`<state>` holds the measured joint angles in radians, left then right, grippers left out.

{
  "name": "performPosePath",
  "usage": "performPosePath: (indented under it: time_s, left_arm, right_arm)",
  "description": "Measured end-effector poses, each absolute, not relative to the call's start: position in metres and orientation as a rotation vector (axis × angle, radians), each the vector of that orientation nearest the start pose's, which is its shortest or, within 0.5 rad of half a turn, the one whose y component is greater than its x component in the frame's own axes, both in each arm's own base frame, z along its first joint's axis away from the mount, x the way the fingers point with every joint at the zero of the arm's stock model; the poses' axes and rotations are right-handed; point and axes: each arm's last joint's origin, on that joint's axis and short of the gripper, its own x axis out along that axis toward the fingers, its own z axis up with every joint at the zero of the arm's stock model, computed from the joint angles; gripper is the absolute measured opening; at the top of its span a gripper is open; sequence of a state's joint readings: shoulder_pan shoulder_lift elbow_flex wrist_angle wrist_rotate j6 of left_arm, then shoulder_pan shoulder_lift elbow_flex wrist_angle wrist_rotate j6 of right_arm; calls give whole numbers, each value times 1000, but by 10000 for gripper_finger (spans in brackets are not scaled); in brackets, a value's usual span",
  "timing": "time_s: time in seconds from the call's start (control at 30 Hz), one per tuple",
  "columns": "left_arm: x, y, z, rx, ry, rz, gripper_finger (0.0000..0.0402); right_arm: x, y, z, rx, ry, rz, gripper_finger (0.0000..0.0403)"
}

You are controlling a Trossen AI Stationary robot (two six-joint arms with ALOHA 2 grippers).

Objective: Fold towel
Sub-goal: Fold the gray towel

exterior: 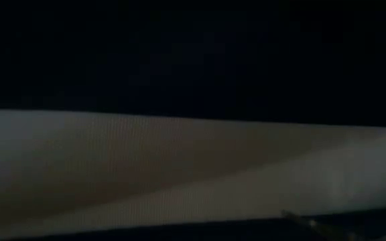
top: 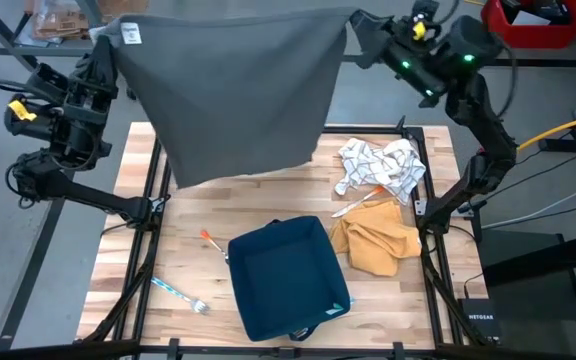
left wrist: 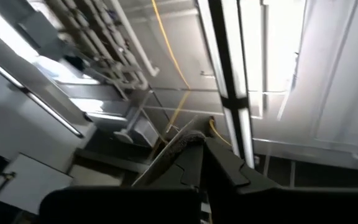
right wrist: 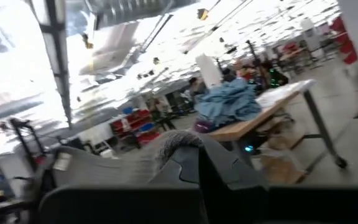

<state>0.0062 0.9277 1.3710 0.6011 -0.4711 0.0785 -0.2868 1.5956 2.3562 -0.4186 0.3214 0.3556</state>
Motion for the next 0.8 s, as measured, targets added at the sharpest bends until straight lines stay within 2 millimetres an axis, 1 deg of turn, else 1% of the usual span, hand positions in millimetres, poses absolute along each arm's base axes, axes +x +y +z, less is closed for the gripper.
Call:
performPosePath:
  time_s: [0.13, 0.27, 0.43, 0.5, 0.6, 0.8]
  left_arm:
    - [114, 10, 554, -194, -970, 407, 0]
    - [126, 2, 551, -203, -912, 357, 0]
    - [138, -10, 548, -169, -875, 313, 0]
    - [138, -14, 550, -144, -893, 314, 0]
    - [134, -16, 554, -93, -921, 343, 0]
    - [123, -12, 563, -37, -912, 466, 0]
  right_arm:
    - [239, -65, 613, 359, -441, -477, 1]
    - [243, -51, 609, 359, -378, -432, 1]
    - [247, -38, 604, 350, -310, -394, 1]
    - [247, -35, 604, 334, -314, -404, 1]
    - [246, -34, 608, 294, -348, -467, 1]
    - [242, -37, 614, 240, -405, -574, 1]
